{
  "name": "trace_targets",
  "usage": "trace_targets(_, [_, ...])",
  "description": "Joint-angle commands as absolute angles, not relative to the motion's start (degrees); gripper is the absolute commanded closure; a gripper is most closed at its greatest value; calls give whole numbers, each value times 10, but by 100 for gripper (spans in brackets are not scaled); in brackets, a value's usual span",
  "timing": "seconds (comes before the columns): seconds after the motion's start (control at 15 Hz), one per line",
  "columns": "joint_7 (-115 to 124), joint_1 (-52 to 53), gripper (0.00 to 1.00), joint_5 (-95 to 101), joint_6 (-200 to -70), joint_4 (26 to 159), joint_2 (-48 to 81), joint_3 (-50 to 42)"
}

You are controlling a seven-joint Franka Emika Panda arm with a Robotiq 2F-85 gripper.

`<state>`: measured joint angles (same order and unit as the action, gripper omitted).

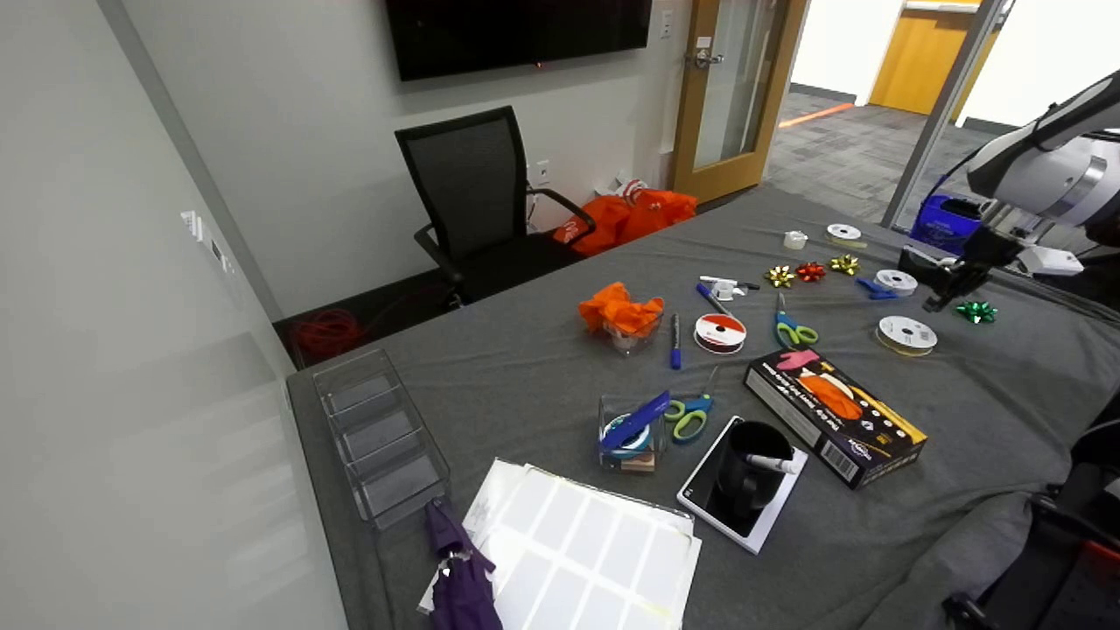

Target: Move the white disc under the box to the right.

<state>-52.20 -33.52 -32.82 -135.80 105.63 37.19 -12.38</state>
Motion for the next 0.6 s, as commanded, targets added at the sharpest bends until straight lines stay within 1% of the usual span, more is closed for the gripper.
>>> trace_targets(0.0, [-495,-346,45,-289,-1397,1053,383,-107])
trace_targets(0.07, [-489,-349,37,-280,-1402,1054,383,-102])
trace_targets(0.33, [-453,-339,12,-227,-1418,1066,371,-104])
trace_targets(0.4, [-444,-337,4,-213,-1419,1069,367,-105])
trace_targets(0.53, [-426,-334,0,-186,-1419,1077,357,-104])
